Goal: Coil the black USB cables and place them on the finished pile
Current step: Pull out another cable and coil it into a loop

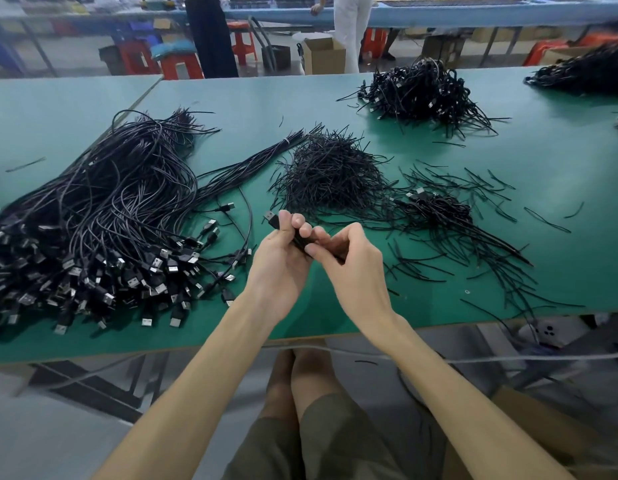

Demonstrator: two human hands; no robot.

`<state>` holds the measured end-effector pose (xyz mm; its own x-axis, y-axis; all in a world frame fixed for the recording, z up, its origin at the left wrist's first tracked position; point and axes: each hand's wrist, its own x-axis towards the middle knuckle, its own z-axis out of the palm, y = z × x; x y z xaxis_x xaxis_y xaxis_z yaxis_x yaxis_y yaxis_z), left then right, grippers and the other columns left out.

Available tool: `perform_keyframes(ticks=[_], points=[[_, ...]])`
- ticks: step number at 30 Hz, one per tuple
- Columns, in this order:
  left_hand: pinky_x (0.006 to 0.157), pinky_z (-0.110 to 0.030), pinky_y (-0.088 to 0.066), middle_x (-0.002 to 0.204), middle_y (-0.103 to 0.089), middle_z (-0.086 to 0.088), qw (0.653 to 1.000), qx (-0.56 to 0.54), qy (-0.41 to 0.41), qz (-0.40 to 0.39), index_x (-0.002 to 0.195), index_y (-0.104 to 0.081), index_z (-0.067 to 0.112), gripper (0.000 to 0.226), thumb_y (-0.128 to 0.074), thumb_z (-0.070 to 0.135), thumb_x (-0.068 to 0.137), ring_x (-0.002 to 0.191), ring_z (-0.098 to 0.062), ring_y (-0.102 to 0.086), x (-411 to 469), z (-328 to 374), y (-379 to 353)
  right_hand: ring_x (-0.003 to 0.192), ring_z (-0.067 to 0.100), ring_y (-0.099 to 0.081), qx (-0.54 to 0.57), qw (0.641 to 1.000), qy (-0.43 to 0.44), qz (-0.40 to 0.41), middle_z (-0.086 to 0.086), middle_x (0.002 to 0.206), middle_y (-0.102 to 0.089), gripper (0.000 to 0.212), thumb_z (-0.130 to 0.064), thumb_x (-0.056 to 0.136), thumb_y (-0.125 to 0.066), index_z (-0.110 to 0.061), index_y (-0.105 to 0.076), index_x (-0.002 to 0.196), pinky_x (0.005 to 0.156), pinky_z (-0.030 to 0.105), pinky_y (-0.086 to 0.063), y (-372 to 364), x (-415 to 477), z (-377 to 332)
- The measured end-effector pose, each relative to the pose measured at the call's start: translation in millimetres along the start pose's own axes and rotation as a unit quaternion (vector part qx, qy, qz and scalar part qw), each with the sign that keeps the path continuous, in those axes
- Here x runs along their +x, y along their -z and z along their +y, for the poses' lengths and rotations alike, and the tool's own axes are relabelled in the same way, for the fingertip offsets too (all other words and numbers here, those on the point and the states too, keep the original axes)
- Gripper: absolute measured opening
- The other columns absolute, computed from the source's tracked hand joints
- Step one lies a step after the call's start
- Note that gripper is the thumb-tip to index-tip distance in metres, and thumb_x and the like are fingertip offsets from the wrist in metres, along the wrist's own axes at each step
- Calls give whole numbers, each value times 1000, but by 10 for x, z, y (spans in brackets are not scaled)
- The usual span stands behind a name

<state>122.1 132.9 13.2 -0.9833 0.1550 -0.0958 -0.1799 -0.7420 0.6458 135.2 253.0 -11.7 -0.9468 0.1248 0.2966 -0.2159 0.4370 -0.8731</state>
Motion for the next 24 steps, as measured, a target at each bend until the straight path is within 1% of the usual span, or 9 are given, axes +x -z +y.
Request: perform_keyframes(ticks=[2, 5, 7, 11, 14, 16, 19, 21, 24], points=[[78, -26, -54, 68, -47, 4, 1000, 16, -4, -13, 83, -46, 16, 35, -37, 39, 107, 68, -16, -56, 16, -8, 33, 73, 6, -58, 7, 1000, -21, -21, -8, 87, -65, 39, -41, 84, -80, -25, -50, 101, 65, 19, -43, 37, 30, -1], [80, -29, -55, 67, -47, 4, 999, 31, -4, -28, 82, -47, 16, 35, -37, 37, 108, 65, -14, -54, 22, -42, 78, 78, 9, -60, 28, 996, -17, -78, -9, 97, -67, 50, -35, 85, -80, -25, -54, 126, 71, 13, -42, 52, 59, -48], [80, -30, -55, 69, -49, 3, 997, 55, 3, -50, 80, -51, 16, 36, -39, 36, 108, 69, -15, -56, 9, -74, 86, 84, 2, -61, 30, 994, 1, -110, -11, 97, -67, 48, -27, 88, -77, -26, -57, 131, 73, 8, -42, 54, 73, -78], [81, -28, -52, 74, -62, 0, 982, 156, 32, -106, 82, -53, 12, 37, -36, 29, 109, 78, -16, -63, -39, -44, 133, 87, 0, -61, 17, 984, 8, -180, -6, 97, -69, 26, -11, 96, -65, -19, -63, 121, 76, 9, -45, 99, 84, -73], [85, -31, -51, 84, -64, -6, 962, 229, 47, -141, 91, -53, 6, 28, -35, 16, 108, 84, -20, -63, -87, 89, 181, 76, 4, -56, -20, 980, 29, -195, 1, 88, -64, 13, -6, 96, -61, -13, -63, 106, 74, 19, -47, 129, 67, -60], [88, -34, -46, 90, -66, -9, 937, 305, 48, -164, 95, -54, 4, 24, -35, 11, 108, 88, -22, -61, -111, 171, 177, 74, 21, -56, -24, 981, 34, -191, 15, 82, -62, 7, -6, 94, -61, -8, -56, 90, 70, 31, -48, 138, 55, -45], [90, -40, -41, 94, -66, -13, 915, 357, 49, -180, 97, -54, 3, 22, -36, 9, 108, 90, -25, -59, -120, 209, 159, 81, 35, -57, 3, 982, 42, -184, 27, 88, -61, 11, -7, 95, -61, -2, -53, 90, 72, 34, -50, 126, 33, 11], [92, -41, -42, 92, -66, -14, 916, 358, 49, -173, 96, -56, 3, 23, -37, 9, 109, 92, -28, -58, -126, 217, 170, 81, 33, -58, 9, 982, 49, -184, 24, 89, -62, 10, -11, 96, -60, -3, -55, 93, 74, 36, -52, 90, 13, 15], [91, -35, -48, 93, -68, -14, 924, 337, 62, -171, 94, -58, 4, 23, -40, 10, 107, 95, -28, -60, -124, 247, 220, 64, 17, -49, -21, 984, 72, -164, 7, 72, -57, 16, -19, 92, -63, -21, -50, 82, 61, 30, -47, 46, 19, 11]])
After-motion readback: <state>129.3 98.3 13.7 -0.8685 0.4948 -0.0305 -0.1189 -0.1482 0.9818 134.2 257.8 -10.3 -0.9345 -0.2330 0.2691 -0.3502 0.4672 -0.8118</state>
